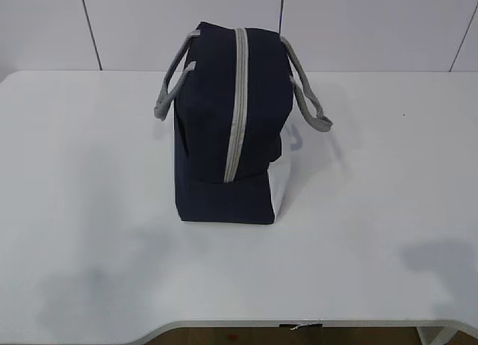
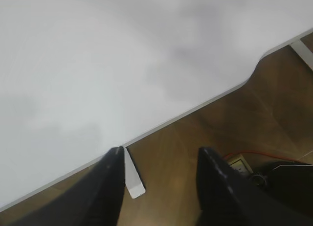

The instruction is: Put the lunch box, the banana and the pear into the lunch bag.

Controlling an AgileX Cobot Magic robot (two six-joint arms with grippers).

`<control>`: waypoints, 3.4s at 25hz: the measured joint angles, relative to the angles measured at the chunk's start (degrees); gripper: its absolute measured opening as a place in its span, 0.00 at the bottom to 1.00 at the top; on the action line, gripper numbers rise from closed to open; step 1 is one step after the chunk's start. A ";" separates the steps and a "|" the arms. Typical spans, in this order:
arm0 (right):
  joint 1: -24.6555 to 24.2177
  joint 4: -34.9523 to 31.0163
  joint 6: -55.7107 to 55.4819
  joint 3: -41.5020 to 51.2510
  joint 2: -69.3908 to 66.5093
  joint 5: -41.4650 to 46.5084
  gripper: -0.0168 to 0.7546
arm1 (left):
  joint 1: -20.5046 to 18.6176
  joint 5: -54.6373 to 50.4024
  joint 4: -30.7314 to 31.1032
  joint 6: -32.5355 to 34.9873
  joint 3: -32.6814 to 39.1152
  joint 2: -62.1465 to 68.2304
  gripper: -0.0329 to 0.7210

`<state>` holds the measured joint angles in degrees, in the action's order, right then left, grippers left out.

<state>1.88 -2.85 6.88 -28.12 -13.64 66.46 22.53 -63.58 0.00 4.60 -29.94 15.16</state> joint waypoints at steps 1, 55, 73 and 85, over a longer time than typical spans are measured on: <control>0.00 0.00 -0.04 0.10 0.00 -0.11 0.62 | 0.00 0.02 0.00 0.00 0.00 0.00 0.52; -2.86 0.09 -0.18 0.10 14.50 -0.95 0.62 | -25.34 0.00 0.00 -0.07 0.00 -14.48 0.37; -2.86 0.09 -0.18 0.10 14.50 -0.95 0.62 | -25.34 0.00 0.00 -0.07 0.00 -14.48 0.37; -2.86 0.09 -0.27 0.10 14.50 -0.85 0.62 | -25.34 0.00 0.00 -0.07 0.00 -14.48 0.37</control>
<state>-0.98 -2.76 6.61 -28.02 0.86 65.61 -2.81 -63.58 0.00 4.53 -29.94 0.68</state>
